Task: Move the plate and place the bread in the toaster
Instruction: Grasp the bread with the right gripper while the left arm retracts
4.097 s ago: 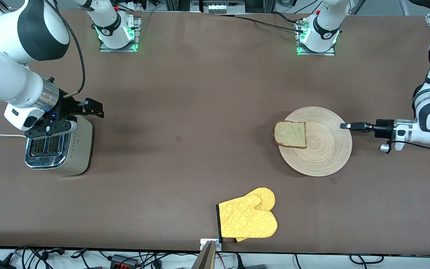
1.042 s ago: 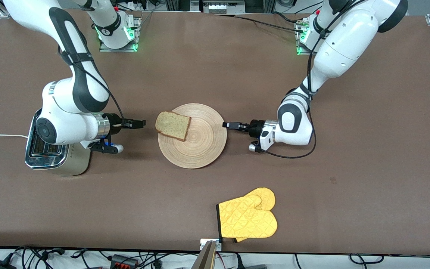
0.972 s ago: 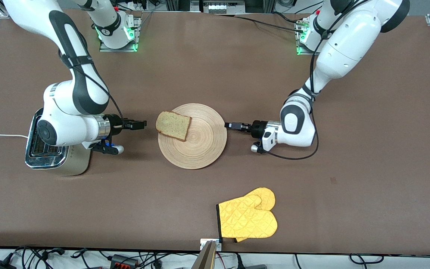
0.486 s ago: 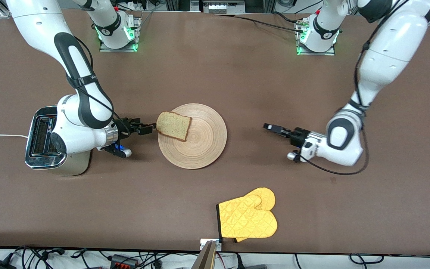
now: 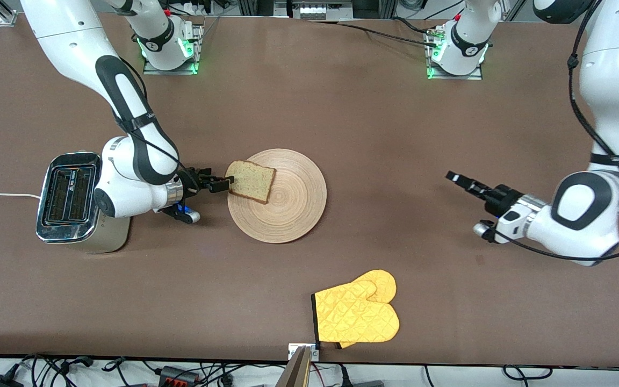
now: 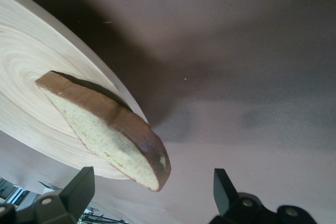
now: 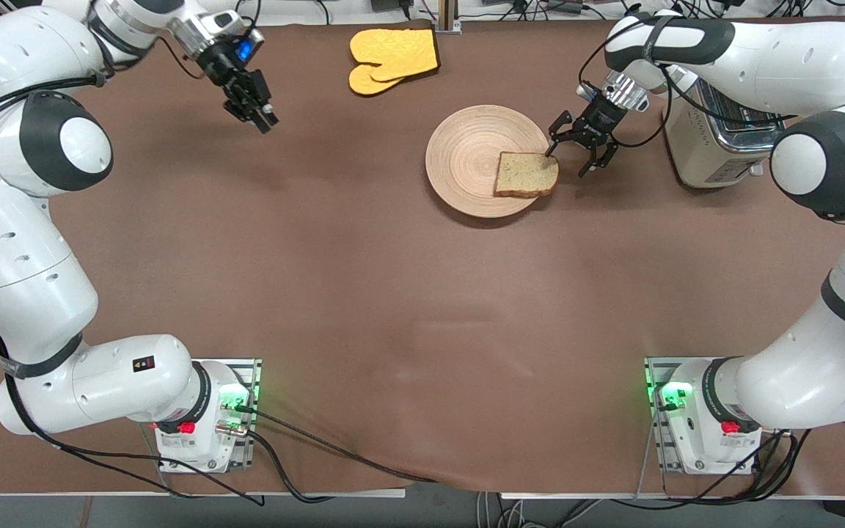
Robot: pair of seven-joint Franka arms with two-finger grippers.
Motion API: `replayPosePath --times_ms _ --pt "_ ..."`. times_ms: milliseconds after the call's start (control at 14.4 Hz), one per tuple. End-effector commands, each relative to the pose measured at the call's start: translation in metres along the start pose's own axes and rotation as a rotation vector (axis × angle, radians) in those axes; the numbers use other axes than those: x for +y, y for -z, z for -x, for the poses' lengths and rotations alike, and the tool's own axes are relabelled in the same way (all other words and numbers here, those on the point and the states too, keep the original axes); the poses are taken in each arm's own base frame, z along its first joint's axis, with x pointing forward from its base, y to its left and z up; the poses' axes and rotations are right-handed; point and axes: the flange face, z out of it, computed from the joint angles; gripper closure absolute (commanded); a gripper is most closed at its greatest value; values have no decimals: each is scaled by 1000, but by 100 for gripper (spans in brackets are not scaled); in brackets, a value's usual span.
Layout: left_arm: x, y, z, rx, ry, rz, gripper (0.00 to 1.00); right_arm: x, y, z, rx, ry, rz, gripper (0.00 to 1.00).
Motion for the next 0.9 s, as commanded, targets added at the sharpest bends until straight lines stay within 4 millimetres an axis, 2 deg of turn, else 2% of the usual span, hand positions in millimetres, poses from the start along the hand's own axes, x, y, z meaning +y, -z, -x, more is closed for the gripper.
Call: replayPosePath --times_ms 0,69,208,278,347,417,486,556,694,833 --pt "21 59 37 5 90 -168 59 1 -6 -1 -2 -18 -18 0" --pt "36 80 55 36 117 -250 55 3 -9 -3 -8 -21 -14 0" --pt "56 107 85 85 158 -396 51 0 -17 -2 -17 -14 -6 0" --pt "69 119 101 114 165 -450 42 -2 -20 -1 -20 -14 -4 0" --pt "73 124 107 126 176 -485 37 -2 -20 -1 -20 -12 -4 0" --pt "82 127 111 142 190 -533 25 -1 -24 -3 -25 -16 -4 0" --pt "87 128 113 155 194 -539 24 -1 -26 -4 -31 -23 -15 0" --pt "92 129 114 169 190 -540 24 -1 -26 -3 -35 -27 -26 4" --pt "119 119 118 202 201 -574 23 -3 -26 -3 -37 -26 -30 20" --pt "144 95 124 252 250 -613 0 -3 -25 -3 -41 -27 -30 37"
